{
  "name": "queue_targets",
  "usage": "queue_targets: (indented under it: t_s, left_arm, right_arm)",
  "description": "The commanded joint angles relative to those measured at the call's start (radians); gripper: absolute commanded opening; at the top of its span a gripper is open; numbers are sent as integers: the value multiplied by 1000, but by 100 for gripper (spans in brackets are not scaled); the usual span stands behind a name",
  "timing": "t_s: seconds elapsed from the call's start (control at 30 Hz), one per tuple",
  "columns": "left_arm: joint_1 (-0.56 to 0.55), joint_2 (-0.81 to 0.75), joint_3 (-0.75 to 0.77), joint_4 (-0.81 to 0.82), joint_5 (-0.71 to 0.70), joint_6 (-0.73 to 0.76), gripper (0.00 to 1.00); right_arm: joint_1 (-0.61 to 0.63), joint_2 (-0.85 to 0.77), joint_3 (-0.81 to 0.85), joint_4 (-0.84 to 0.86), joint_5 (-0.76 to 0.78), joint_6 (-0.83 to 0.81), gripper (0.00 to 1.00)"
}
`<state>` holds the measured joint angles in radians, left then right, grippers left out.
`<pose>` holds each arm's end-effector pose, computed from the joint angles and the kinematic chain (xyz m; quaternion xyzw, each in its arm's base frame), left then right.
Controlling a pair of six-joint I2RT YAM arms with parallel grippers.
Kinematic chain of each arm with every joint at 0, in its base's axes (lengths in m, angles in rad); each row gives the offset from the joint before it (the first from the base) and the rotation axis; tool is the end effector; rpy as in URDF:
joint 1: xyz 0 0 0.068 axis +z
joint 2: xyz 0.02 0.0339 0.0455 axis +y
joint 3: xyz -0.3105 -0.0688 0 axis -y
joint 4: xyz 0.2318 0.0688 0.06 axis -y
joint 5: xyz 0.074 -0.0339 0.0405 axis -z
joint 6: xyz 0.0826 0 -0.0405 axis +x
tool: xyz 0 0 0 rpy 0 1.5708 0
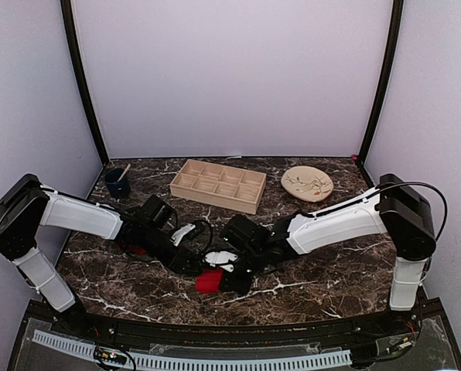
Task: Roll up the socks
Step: Roll the sock at the center of the board.
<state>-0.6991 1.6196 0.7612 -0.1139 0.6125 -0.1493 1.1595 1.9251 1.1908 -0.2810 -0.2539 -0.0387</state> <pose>0.2081 -0.2370 0.1704 0.3329 0.8528 -0.3782 0.1376 0.1494 0.3944 0.1631 -0.5666 0.7682 0.2477 0.1657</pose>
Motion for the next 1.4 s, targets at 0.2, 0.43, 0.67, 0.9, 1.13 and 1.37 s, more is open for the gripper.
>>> queue_targets:
  t_s: [0.2, 0.43, 0.67, 0.9, 1.13, 1.37]
  left_arm:
    - [-5, -99, -68, 57, 39, 0, 40]
    - [-63, -110, -72, 53, -13, -1, 40]
    - [-154, -144, -101, 89, -156, -13, 40]
    - [-189, -257, -194, 200, -221, -27, 40]
    - [-215, -256, -213, 210, -242, 6, 40]
    - [-263, -283, -248, 259, -336, 36, 40]
  right_arm:
    - [-36, 62, 71, -55, -132, 14, 0]
    - [-56, 70, 73, -56, -186, 27, 0]
    - [-70, 86, 85, -68, -222, 31, 0]
    - [-81, 94, 91, -72, -246, 39, 0]
    - [-86, 110, 109, -87, -280, 41, 0]
    - [-99, 123, 120, -106, -328, 46, 0]
